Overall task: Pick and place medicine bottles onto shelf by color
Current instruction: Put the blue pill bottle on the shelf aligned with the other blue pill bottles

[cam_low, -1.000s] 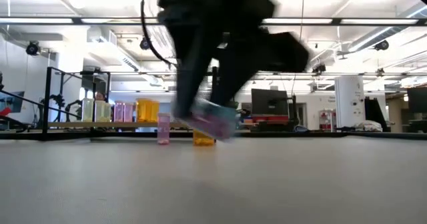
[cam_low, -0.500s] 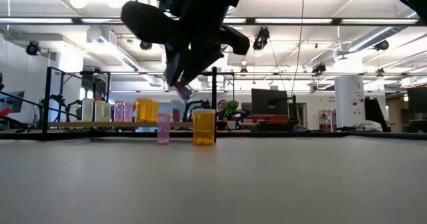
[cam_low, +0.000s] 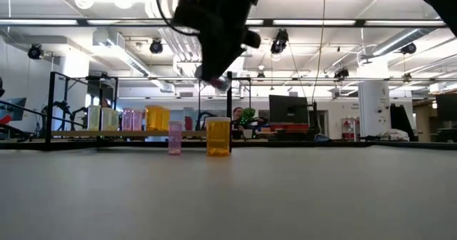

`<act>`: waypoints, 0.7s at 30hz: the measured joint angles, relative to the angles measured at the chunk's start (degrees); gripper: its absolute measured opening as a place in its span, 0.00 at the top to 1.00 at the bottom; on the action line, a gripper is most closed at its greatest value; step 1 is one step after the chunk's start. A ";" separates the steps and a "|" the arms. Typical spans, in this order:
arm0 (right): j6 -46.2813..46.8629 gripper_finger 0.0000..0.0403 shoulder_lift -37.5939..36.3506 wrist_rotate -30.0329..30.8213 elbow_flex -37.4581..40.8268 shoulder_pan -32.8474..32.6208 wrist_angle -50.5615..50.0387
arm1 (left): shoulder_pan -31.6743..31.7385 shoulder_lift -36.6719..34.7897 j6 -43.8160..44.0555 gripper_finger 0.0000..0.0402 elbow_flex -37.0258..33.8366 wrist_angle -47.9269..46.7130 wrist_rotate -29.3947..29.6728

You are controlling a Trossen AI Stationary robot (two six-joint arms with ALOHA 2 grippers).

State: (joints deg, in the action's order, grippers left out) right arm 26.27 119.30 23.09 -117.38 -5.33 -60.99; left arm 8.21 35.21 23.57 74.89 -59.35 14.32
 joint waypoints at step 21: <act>-11.04 0.76 -15.98 -6.02 37.08 3.97 77.47 | 0.00 -0.22 -4.96 0.60 -0.31 0.09 0.97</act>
State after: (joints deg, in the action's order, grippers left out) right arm 15.23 103.32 17.06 -80.30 -1.37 16.47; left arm 8.21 34.98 18.62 74.59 -59.27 15.29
